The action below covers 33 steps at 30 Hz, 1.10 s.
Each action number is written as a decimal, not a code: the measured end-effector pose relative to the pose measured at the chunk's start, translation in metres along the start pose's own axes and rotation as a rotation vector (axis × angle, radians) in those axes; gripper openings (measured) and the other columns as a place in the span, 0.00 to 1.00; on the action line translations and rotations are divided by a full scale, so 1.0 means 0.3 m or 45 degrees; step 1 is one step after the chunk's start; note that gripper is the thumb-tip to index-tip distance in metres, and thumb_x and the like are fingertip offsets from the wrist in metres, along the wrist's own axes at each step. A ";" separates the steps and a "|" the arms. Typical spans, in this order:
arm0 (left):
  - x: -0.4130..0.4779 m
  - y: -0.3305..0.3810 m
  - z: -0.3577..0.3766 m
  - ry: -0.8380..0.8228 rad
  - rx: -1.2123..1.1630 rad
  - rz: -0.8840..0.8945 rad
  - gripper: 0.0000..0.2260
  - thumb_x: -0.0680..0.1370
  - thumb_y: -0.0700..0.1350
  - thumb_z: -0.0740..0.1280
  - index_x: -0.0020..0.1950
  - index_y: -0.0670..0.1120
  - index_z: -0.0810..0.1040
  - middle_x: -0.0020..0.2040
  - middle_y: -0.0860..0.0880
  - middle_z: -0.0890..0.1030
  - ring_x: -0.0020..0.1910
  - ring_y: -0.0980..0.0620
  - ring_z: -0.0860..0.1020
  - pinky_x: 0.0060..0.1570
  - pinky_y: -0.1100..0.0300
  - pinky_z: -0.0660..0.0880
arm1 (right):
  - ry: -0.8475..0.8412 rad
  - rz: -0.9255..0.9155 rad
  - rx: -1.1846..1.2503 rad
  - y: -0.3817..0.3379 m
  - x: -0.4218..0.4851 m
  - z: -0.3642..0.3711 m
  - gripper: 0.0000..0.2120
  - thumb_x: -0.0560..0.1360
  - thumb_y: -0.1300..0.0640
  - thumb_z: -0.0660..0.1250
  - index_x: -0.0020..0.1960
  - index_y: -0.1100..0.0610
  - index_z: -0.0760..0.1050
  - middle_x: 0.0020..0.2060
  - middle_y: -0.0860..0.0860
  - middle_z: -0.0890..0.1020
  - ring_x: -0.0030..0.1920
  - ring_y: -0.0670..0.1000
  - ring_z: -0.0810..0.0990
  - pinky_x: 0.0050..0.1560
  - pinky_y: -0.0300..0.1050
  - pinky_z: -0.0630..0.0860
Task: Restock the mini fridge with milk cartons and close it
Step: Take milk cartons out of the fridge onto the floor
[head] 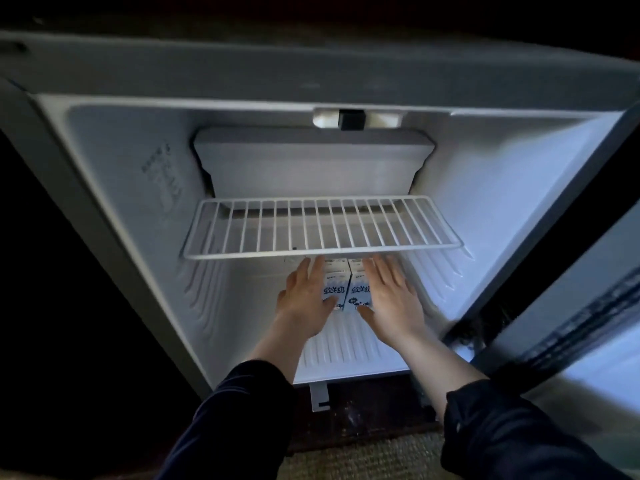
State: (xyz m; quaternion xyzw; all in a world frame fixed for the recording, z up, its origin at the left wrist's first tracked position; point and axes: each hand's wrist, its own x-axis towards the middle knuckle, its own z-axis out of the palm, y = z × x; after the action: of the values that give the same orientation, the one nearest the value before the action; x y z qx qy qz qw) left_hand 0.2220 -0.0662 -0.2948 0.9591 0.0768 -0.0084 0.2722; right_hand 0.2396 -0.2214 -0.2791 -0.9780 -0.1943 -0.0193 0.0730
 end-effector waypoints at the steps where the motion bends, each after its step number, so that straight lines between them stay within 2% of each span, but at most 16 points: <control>1: 0.014 0.000 0.009 0.013 -0.022 0.005 0.35 0.77 0.51 0.64 0.77 0.52 0.44 0.77 0.49 0.50 0.75 0.45 0.52 0.69 0.44 0.61 | -0.001 -0.007 -0.004 0.003 0.008 0.011 0.37 0.78 0.51 0.63 0.77 0.55 0.44 0.78 0.50 0.48 0.78 0.53 0.43 0.75 0.50 0.51; 3: 0.035 0.005 0.029 0.037 -0.062 0.017 0.35 0.77 0.50 0.65 0.76 0.53 0.47 0.77 0.49 0.51 0.75 0.45 0.53 0.69 0.44 0.61 | -0.017 -0.022 -0.002 0.014 0.020 0.030 0.36 0.78 0.51 0.62 0.77 0.55 0.44 0.78 0.51 0.46 0.78 0.54 0.42 0.75 0.50 0.49; 9: 0.073 0.037 0.048 0.037 -0.196 0.041 0.29 0.77 0.46 0.64 0.75 0.48 0.55 0.74 0.48 0.59 0.70 0.43 0.63 0.66 0.48 0.66 | -0.059 -0.005 0.097 0.035 0.045 0.055 0.36 0.78 0.52 0.63 0.77 0.54 0.44 0.78 0.50 0.46 0.77 0.54 0.41 0.76 0.53 0.53; 12: 0.079 0.041 0.057 0.038 -0.141 0.042 0.28 0.78 0.45 0.63 0.76 0.48 0.54 0.75 0.49 0.57 0.69 0.44 0.65 0.65 0.49 0.68 | -0.081 -0.005 0.113 0.044 0.054 0.062 0.36 0.78 0.52 0.63 0.77 0.54 0.43 0.78 0.49 0.47 0.78 0.53 0.41 0.75 0.50 0.55; 15: 0.071 0.035 0.059 0.079 -0.069 0.060 0.25 0.79 0.45 0.62 0.74 0.49 0.57 0.70 0.48 0.63 0.64 0.45 0.69 0.60 0.49 0.72 | -0.053 -0.009 0.098 0.048 0.062 0.062 0.35 0.77 0.52 0.64 0.77 0.53 0.47 0.76 0.50 0.53 0.76 0.55 0.52 0.69 0.50 0.62; 17: 0.061 0.031 0.053 0.099 -0.036 0.091 0.21 0.79 0.46 0.62 0.71 0.49 0.61 0.66 0.47 0.66 0.61 0.46 0.71 0.56 0.49 0.74 | -0.027 0.014 0.098 0.041 0.069 0.055 0.33 0.77 0.52 0.65 0.76 0.53 0.52 0.72 0.53 0.59 0.70 0.57 0.62 0.59 0.50 0.70; 20: 0.041 0.023 0.046 0.095 0.049 0.127 0.17 0.79 0.47 0.62 0.67 0.48 0.66 0.61 0.46 0.71 0.57 0.45 0.74 0.53 0.49 0.75 | -0.023 0.017 0.114 0.025 0.069 0.053 0.28 0.76 0.52 0.65 0.73 0.53 0.58 0.67 0.54 0.64 0.64 0.57 0.68 0.50 0.51 0.73; 23: 0.026 0.026 0.037 0.074 0.114 0.150 0.15 0.78 0.48 0.64 0.63 0.48 0.68 0.56 0.46 0.75 0.53 0.44 0.76 0.49 0.51 0.75 | -0.065 0.007 0.167 0.020 0.053 0.060 0.23 0.77 0.52 0.65 0.69 0.54 0.64 0.64 0.53 0.69 0.61 0.57 0.73 0.48 0.51 0.74; 27: 0.016 0.033 0.010 0.029 0.185 0.120 0.15 0.77 0.49 0.65 0.61 0.48 0.68 0.55 0.46 0.77 0.53 0.43 0.77 0.49 0.51 0.75 | -0.109 -0.022 0.104 0.028 0.036 0.036 0.20 0.76 0.49 0.65 0.64 0.56 0.68 0.59 0.54 0.74 0.54 0.59 0.78 0.46 0.50 0.75; 33: -0.044 0.027 -0.036 -0.095 0.168 0.014 0.15 0.78 0.53 0.63 0.59 0.46 0.69 0.53 0.44 0.79 0.50 0.44 0.78 0.49 0.50 0.76 | -0.197 -0.052 0.007 0.026 0.011 -0.019 0.17 0.78 0.48 0.63 0.62 0.57 0.69 0.58 0.54 0.77 0.54 0.59 0.80 0.45 0.49 0.74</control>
State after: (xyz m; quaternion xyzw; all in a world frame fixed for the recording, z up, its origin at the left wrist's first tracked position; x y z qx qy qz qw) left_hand 0.2099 -0.0691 -0.2807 0.9745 0.0604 -0.0476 0.2110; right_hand 0.2455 -0.2281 -0.2743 -0.9722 -0.2194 0.0553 0.0601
